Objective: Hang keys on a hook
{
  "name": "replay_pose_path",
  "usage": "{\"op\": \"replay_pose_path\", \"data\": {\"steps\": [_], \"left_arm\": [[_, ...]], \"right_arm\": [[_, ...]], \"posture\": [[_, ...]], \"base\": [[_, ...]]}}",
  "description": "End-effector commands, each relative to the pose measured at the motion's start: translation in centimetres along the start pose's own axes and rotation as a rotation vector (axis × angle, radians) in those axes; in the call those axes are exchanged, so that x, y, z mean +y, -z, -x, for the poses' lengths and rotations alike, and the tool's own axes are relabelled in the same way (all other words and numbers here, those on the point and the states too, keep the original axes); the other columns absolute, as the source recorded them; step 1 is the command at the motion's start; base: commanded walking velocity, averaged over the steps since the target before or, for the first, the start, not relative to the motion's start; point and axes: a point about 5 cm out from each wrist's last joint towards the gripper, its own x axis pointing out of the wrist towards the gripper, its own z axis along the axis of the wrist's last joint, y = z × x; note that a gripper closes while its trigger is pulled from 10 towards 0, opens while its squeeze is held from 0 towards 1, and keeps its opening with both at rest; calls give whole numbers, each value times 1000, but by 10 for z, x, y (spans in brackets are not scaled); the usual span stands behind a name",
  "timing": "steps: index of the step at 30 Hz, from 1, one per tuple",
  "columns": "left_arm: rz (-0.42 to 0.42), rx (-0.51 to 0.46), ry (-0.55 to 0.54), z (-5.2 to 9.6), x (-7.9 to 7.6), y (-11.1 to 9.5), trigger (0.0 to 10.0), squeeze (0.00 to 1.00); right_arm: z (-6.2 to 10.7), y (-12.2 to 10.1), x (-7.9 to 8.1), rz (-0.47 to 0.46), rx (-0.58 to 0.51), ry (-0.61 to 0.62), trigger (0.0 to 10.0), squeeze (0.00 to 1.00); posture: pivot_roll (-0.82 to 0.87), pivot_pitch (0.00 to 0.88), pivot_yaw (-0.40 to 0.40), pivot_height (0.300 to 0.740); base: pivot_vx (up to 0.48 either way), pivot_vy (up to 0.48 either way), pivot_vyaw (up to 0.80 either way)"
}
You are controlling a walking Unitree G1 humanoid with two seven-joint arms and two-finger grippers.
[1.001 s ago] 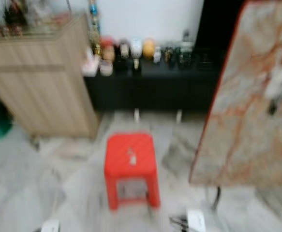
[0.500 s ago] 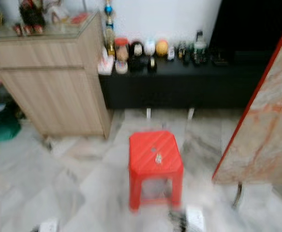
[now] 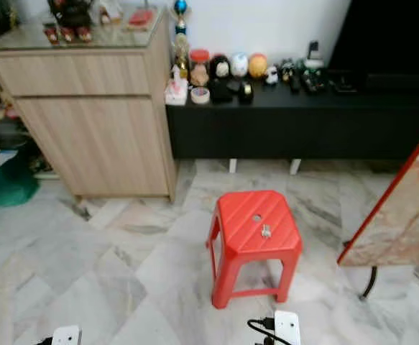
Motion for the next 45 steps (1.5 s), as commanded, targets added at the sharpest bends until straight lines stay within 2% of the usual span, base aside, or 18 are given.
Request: {"op": "replay_pose_path", "data": {"steps": [1, 11, 13, 20, 24, 28, 45], "left_arm": [[-5, 8, 6, 1, -3, 4, 10000, 0], [-5, -2, -5, 1, -5, 3, 10000, 0], [-6, -3, -1, 1, -5, 2, 10000, 0], [-2, -2, -3, 1, -3, 3, 10000, 0], [-1, -2, -5, 1, -1, 3, 10000, 0], [-2, -1, -4, 1, 1, 3, 10000, 0], [2, 7, -1, 1, -3, 5, 10000, 0]], "right_arm": [[0, -4, -3, -3, -12, 11, 10000, 0], [-1, -6, -3, 3, -11, 10, 10000, 0], [-1, -8, -4, 33, -18, 19, 10000, 0], [-1, -10, -7, 34, -23, 25, 10000, 0], [-1, -9, -6, 2, -22, 27, 10000, 0], [-1, -10, -5, 41, -21, 17, 10000, 0], [-1, -10, -2, 32, -25, 12, 10000, 0]], "posture": [[91, 47, -21, 740], [89, 34, -22, 740], [88, 37, -24, 740], [91, 35, -25, 740], [91, 35, -25, 740], [90, 36, -24, 740], [91, 34, -27, 740]], "base": [[0, 0, 0], [98, 0, 0], [246, 0, 0], [247, 0, 675], [247, 0, 0], [247, 0, 0], [246, 0, 0]]}}
